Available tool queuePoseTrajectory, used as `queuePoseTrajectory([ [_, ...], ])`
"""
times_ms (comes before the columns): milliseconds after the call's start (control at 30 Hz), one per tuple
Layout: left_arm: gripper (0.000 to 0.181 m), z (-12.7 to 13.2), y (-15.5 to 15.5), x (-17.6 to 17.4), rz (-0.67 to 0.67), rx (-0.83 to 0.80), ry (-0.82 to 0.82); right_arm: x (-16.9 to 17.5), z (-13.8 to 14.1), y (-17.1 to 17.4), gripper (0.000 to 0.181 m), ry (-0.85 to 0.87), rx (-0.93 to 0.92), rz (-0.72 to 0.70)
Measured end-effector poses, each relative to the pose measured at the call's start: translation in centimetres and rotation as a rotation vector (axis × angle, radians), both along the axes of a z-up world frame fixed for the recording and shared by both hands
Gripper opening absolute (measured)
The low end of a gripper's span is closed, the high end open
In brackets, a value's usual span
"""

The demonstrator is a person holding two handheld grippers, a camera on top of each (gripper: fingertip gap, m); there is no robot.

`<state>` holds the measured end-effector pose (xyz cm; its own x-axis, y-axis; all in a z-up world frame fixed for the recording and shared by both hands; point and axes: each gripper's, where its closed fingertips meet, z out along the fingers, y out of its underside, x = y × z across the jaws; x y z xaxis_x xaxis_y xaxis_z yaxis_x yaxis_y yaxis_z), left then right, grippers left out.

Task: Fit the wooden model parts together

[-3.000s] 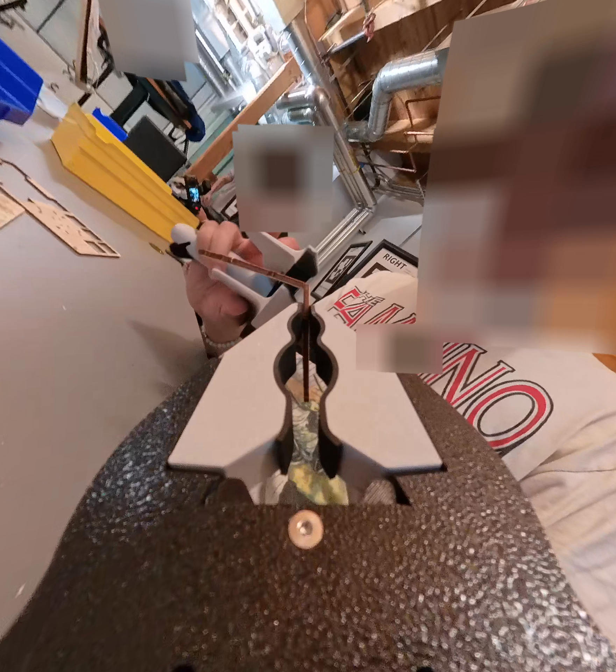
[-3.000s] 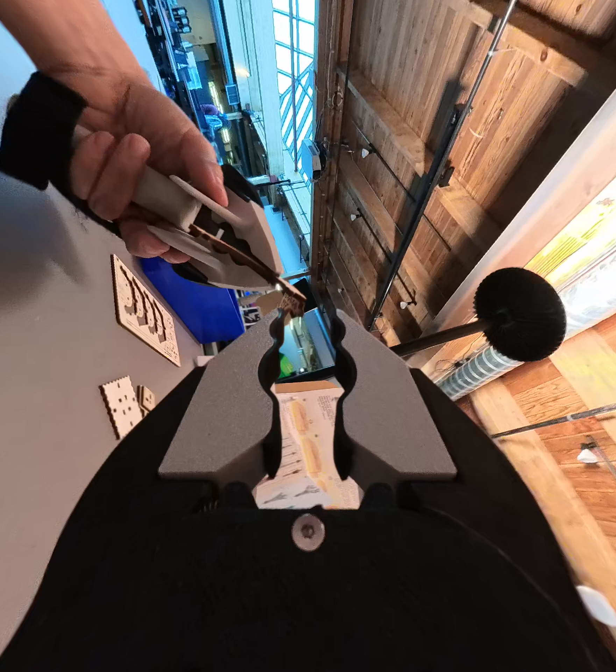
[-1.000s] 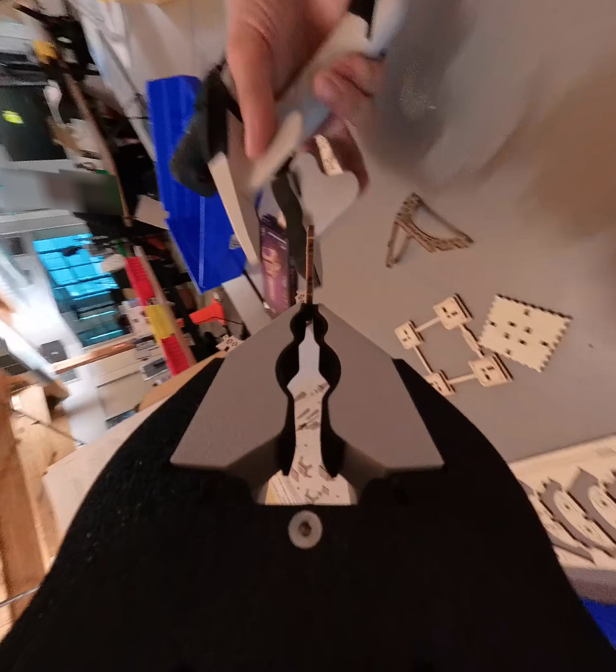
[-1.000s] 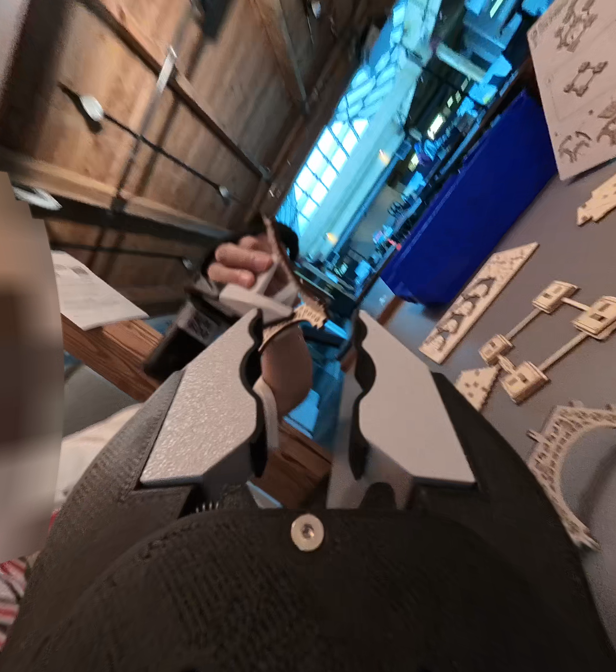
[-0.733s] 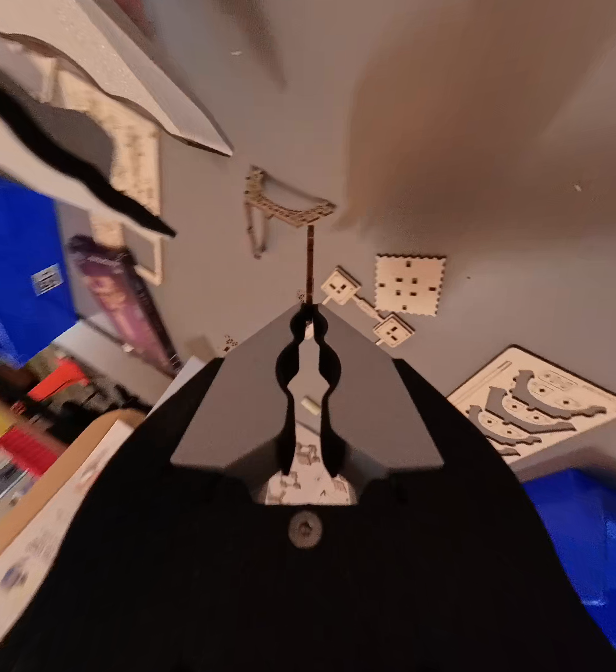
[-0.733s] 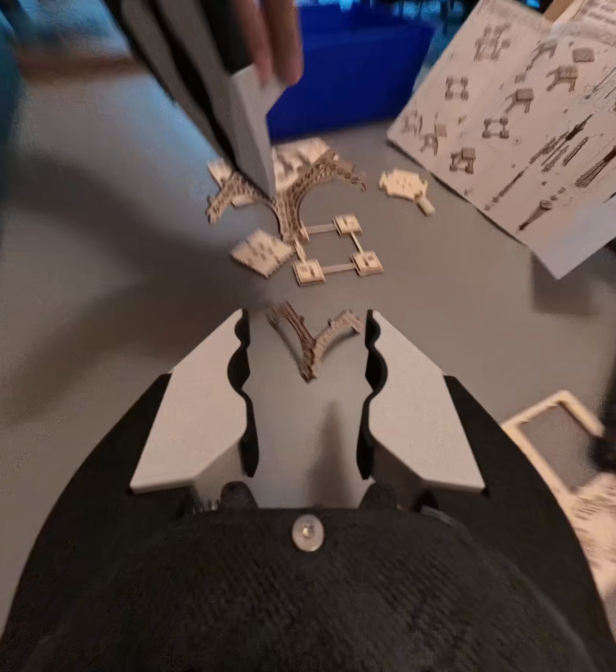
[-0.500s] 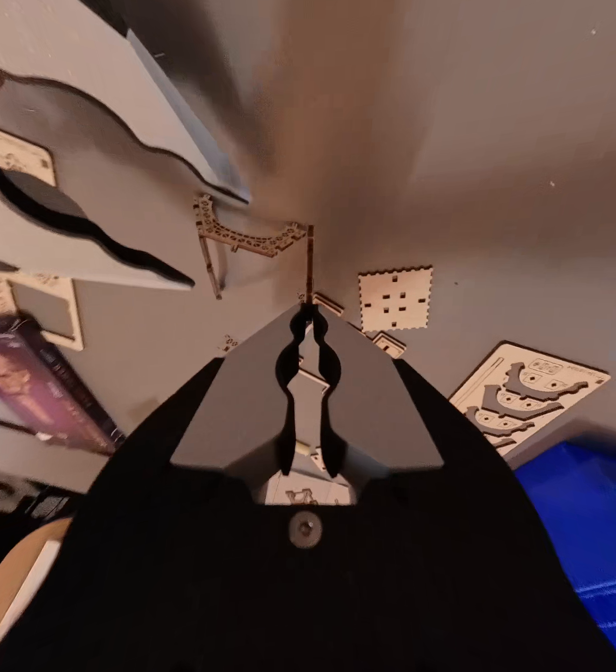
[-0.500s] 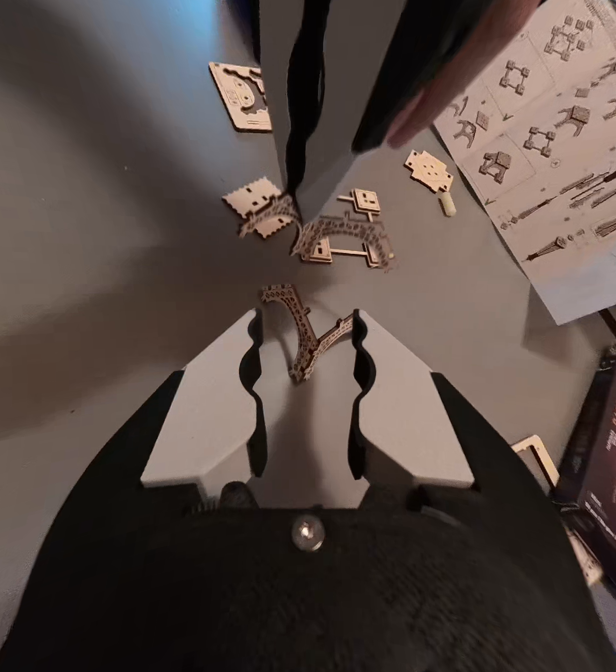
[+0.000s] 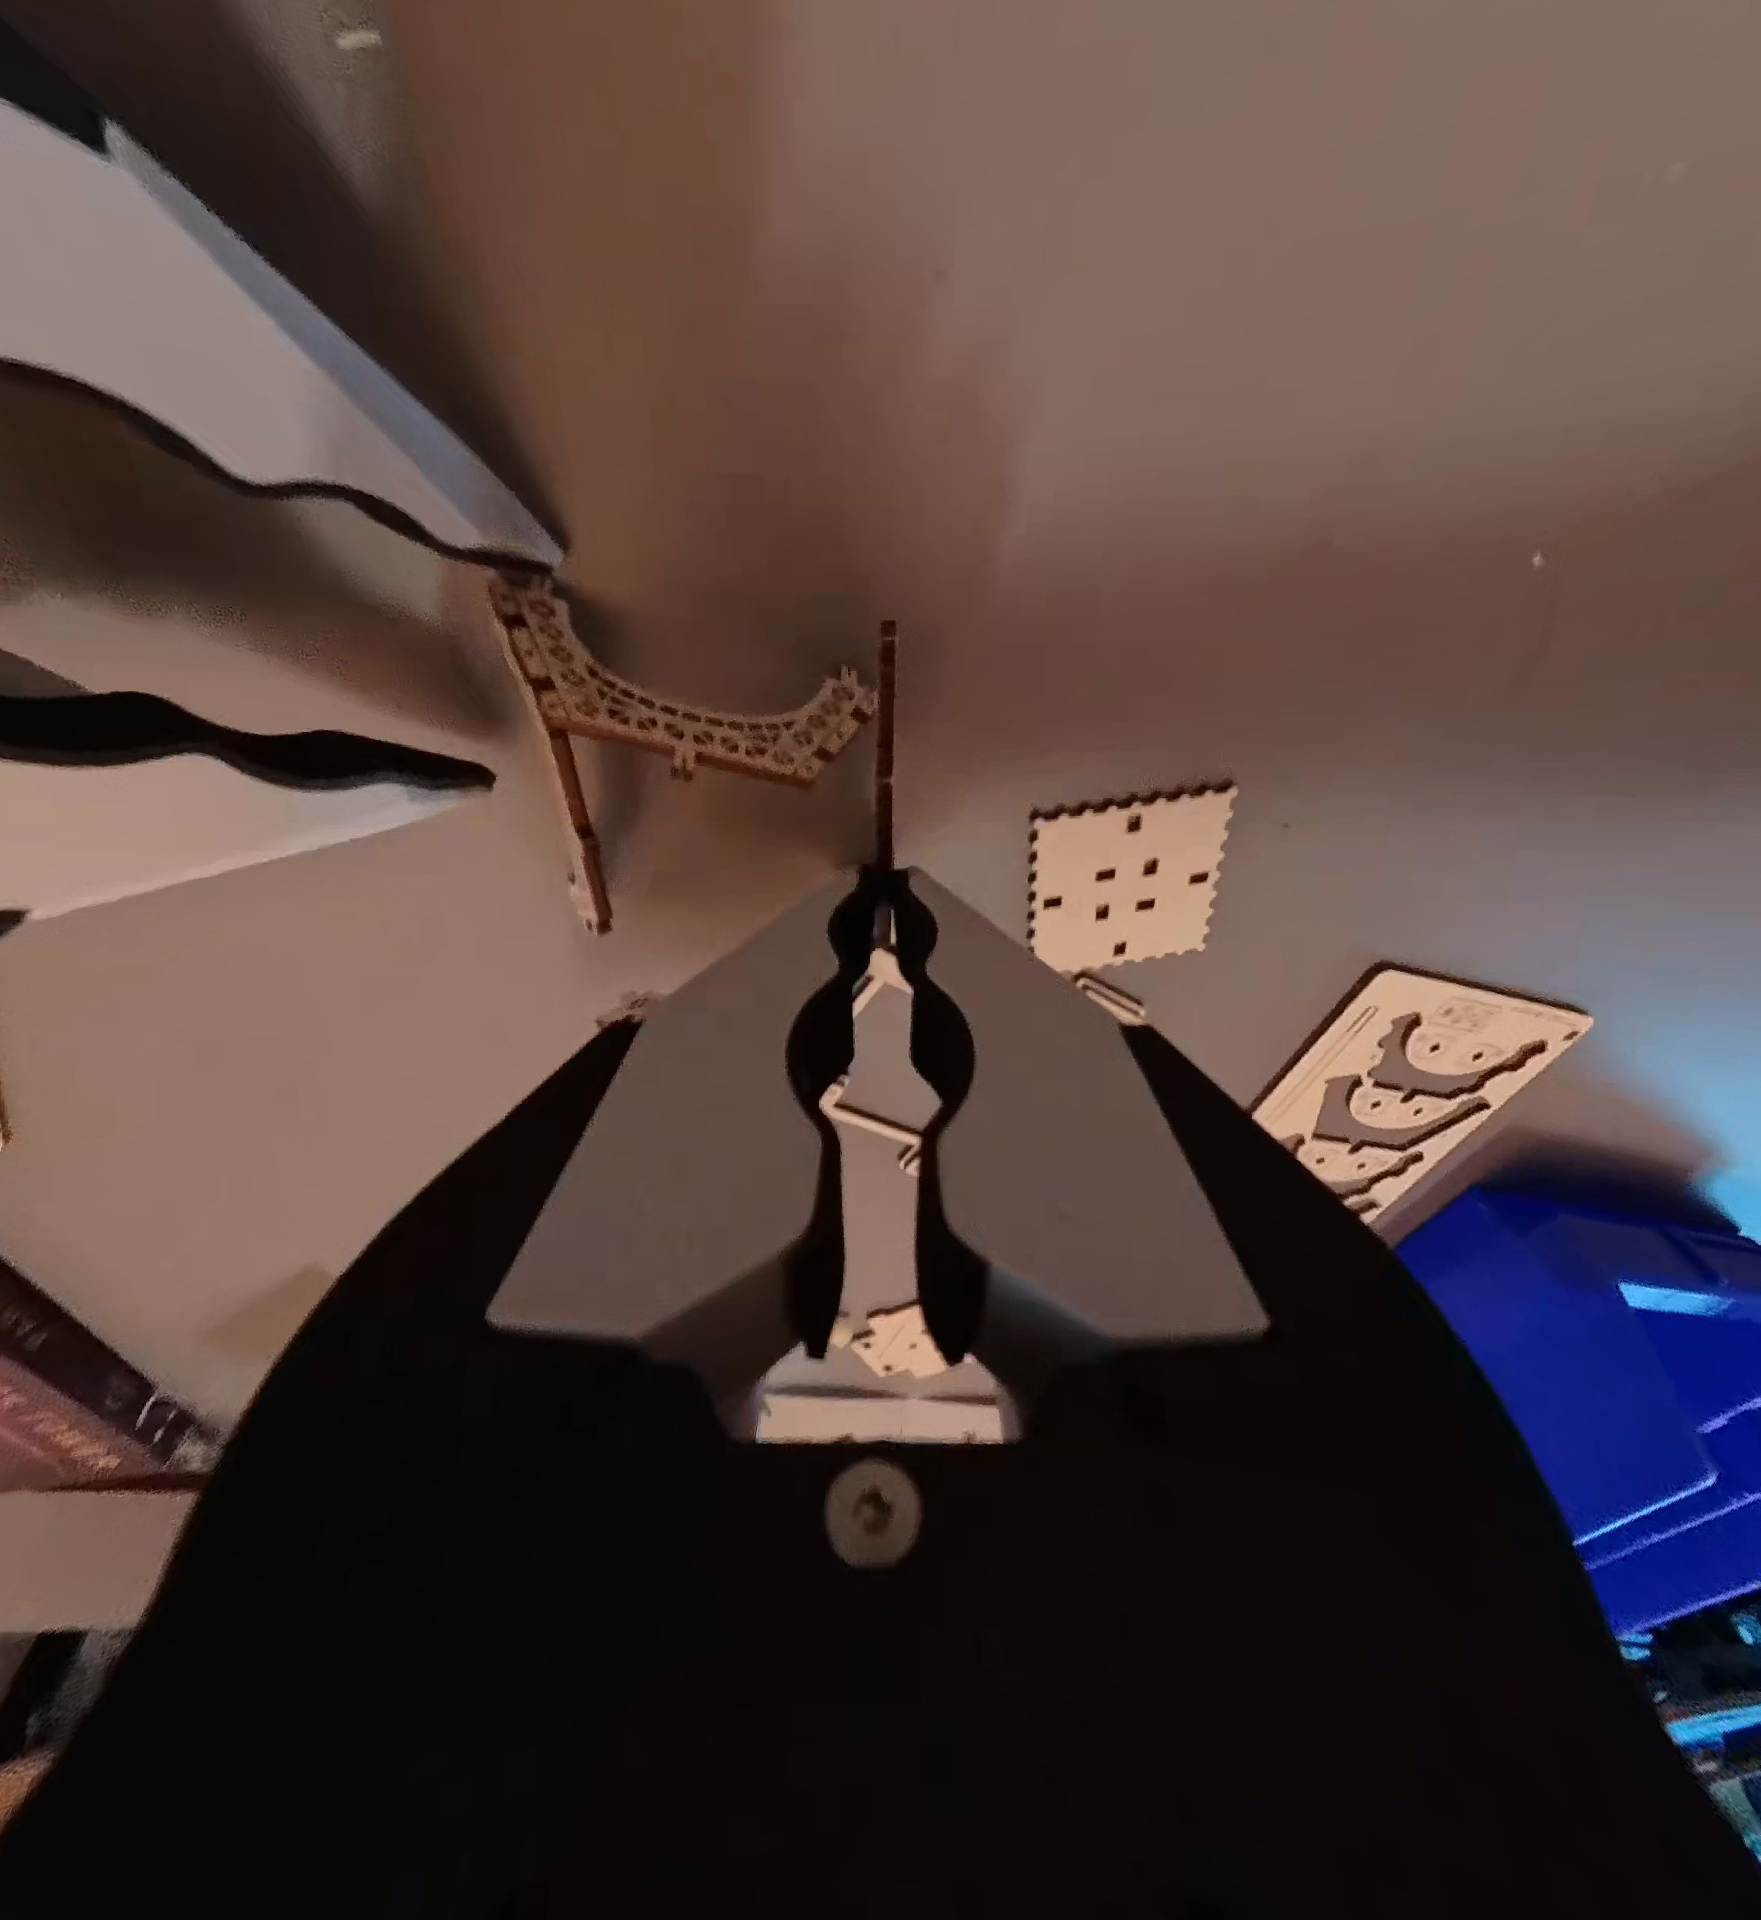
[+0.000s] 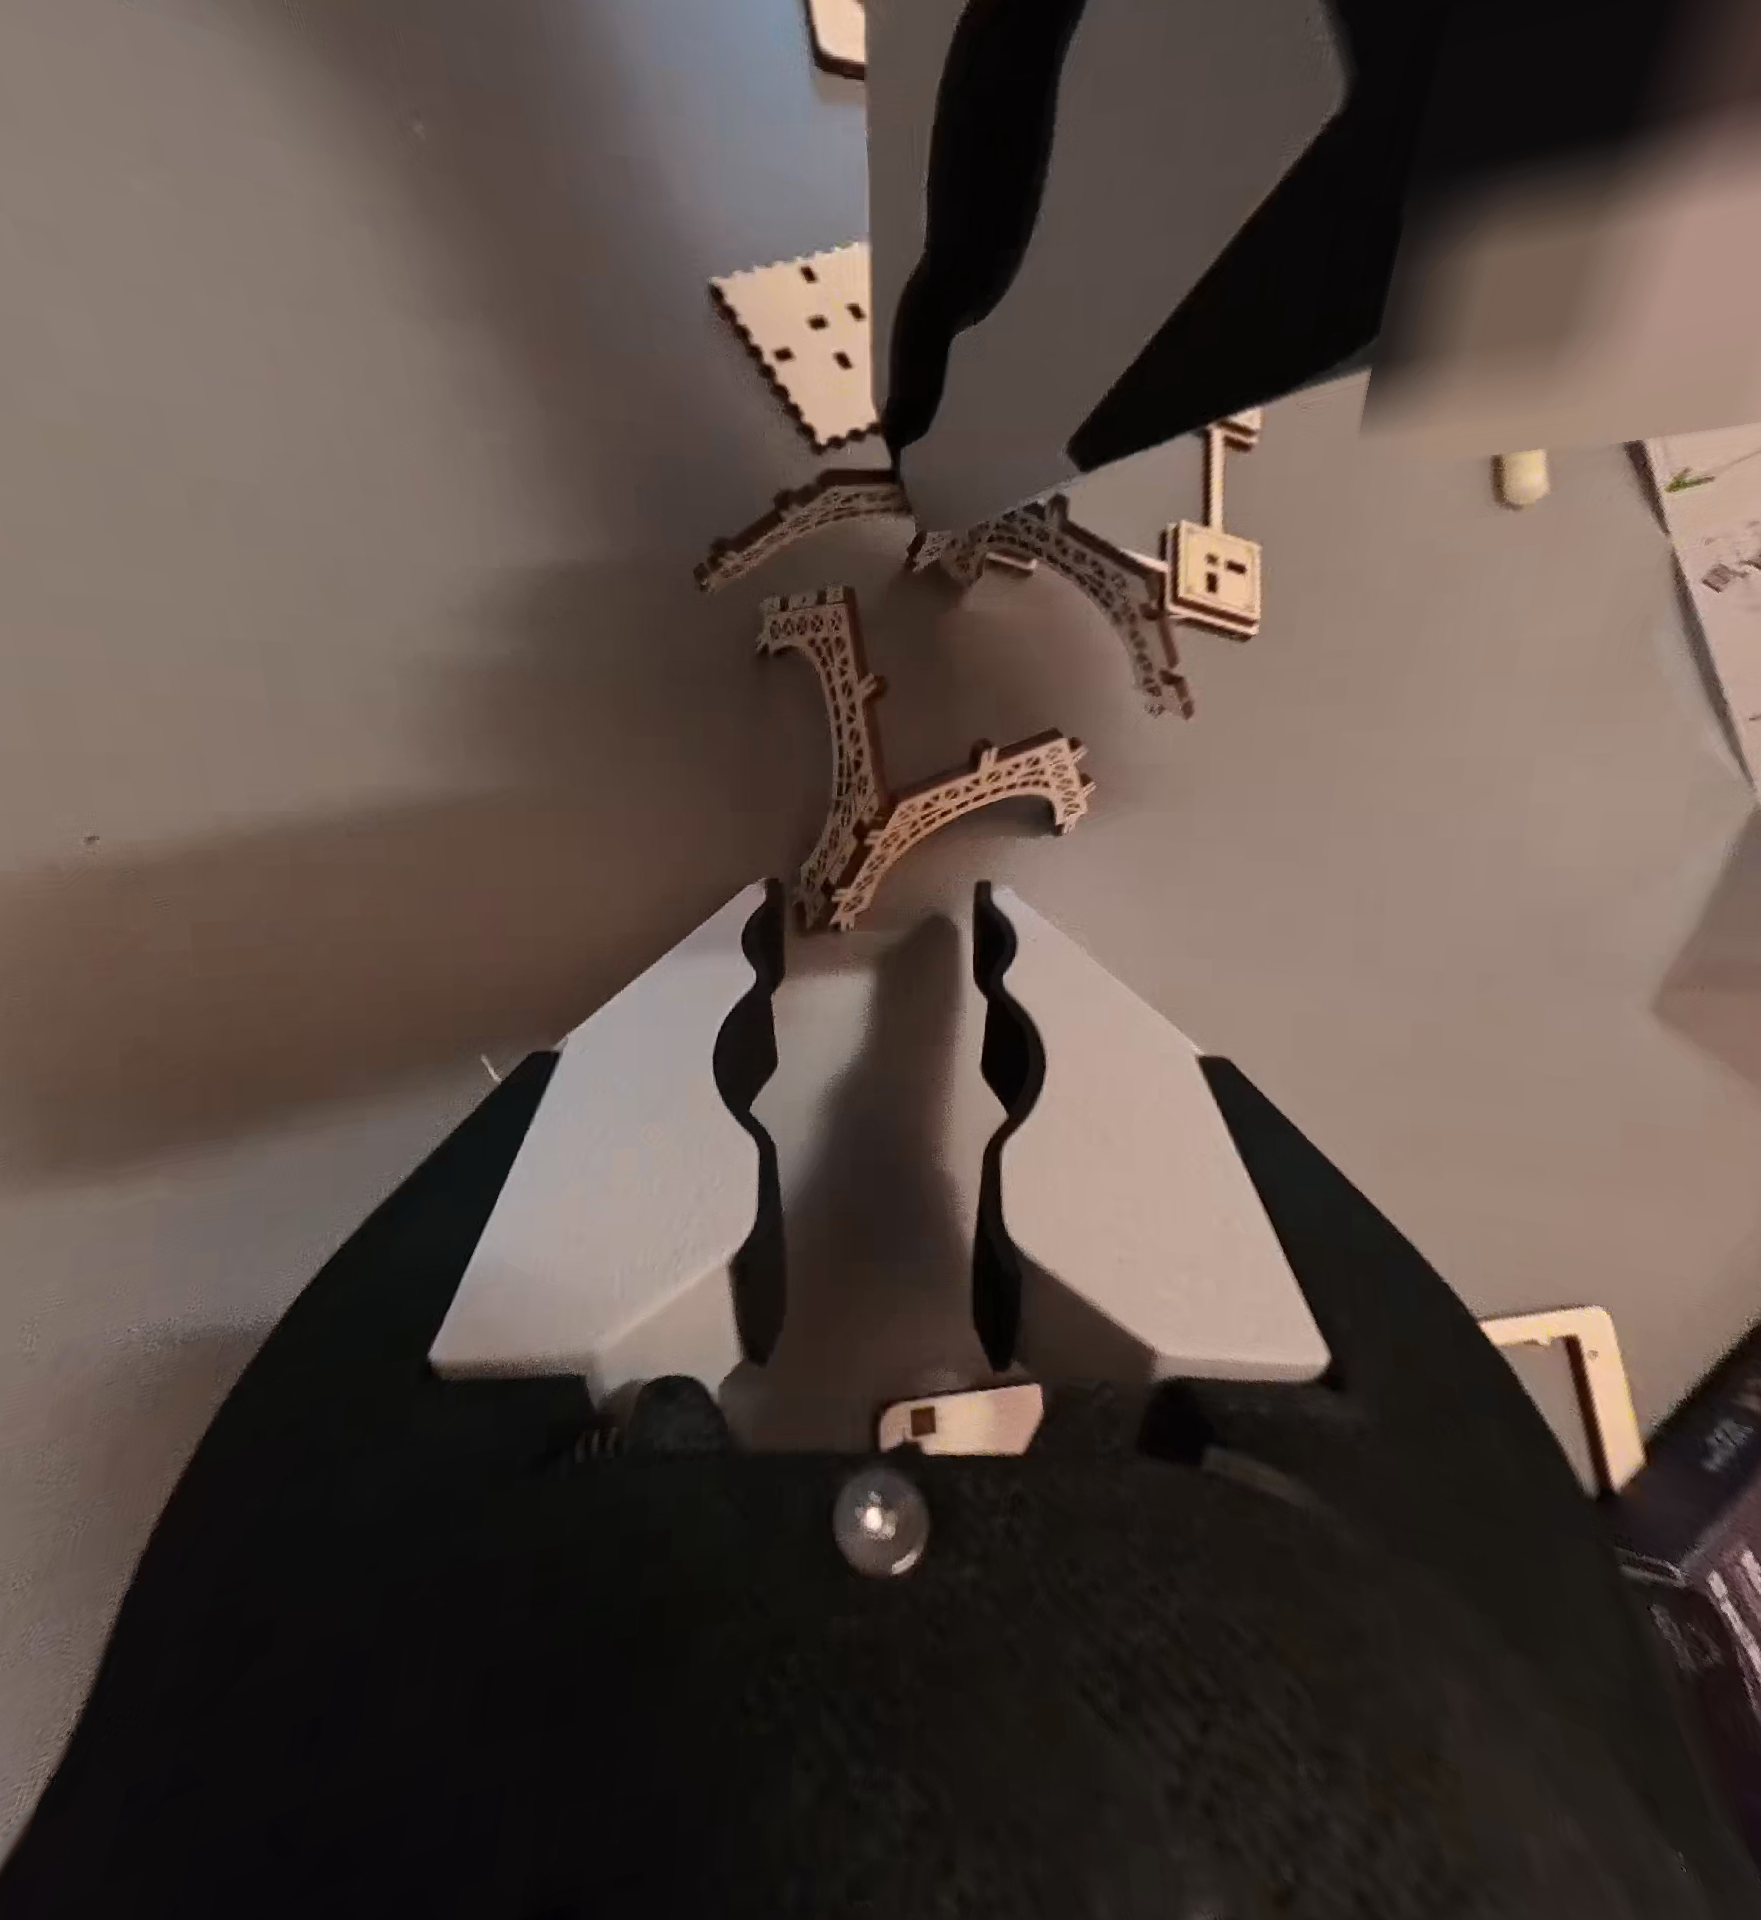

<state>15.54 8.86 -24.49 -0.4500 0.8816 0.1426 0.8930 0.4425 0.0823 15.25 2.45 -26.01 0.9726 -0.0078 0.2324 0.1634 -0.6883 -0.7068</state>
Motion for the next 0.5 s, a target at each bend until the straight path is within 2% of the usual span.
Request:
queuePoseTrajectory([
  [67, 0.001, -0.1, 0.0, -0.6, 0.03, 0.009, 0.035, -0.1, -0.1, 0.0, 0.045, 0.018, 0.008, 0.038],
  [100, 0.008, -0.1, -0.1, -0.5, 0.046, 0.003, 0.028, 0.1, 0.0, 0.1, 0.048, 0.005, 0.014, 0.038],
  [200, 0.007, 0.1, 0.2, 0.1, 0.066, -0.006, -0.014, 0.5, 0.7, 1.0, 0.053, 0.012, 0.074, 0.001],
  [367, 0.006, 1.5, 0.2, -1.2, 0.236, -0.089, 0.085, 1.0, 0.2, 1.3, 0.045, -0.005, 0.039, -0.045],
  [500, 0.013, 2.4, -0.8, -1.8, 0.334, -0.288, 0.103, 0.9, -0.1, 1.6, 0.02, -0.046, 0.04, -0.012],
])
